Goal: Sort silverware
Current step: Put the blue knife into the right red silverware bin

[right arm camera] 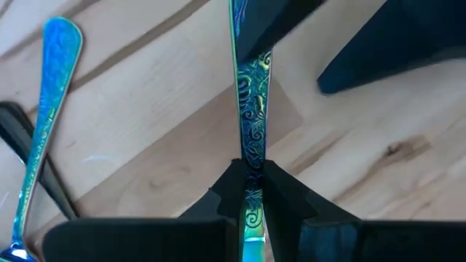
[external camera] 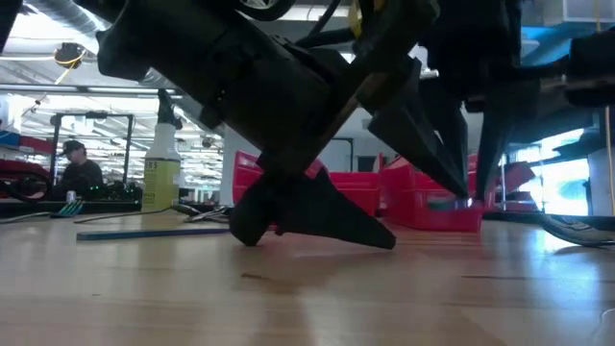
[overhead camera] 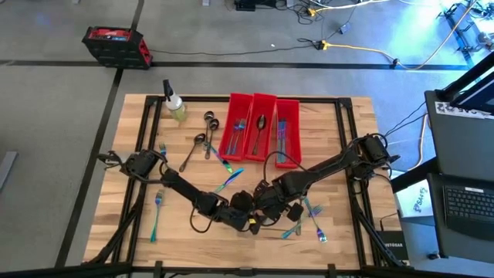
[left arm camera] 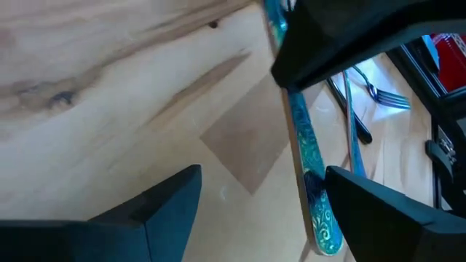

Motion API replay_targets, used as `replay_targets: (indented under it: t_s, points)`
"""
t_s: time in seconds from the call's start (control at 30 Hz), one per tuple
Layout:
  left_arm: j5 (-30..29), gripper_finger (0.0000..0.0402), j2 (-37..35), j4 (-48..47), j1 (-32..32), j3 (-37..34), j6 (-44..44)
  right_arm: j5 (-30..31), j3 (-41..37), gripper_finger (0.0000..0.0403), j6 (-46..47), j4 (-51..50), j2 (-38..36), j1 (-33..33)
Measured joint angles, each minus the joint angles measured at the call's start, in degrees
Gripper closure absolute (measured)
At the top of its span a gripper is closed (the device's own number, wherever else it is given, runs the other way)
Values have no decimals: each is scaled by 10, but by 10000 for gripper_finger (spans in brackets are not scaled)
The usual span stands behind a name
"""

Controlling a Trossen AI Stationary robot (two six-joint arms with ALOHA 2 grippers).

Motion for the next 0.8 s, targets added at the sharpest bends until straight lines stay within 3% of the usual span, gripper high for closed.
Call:
replay_targets:
  t_s: [0.8]
  points:
    - [-7,123,2,25,3,-2,12,6,28,384,-25,-18,0,0]
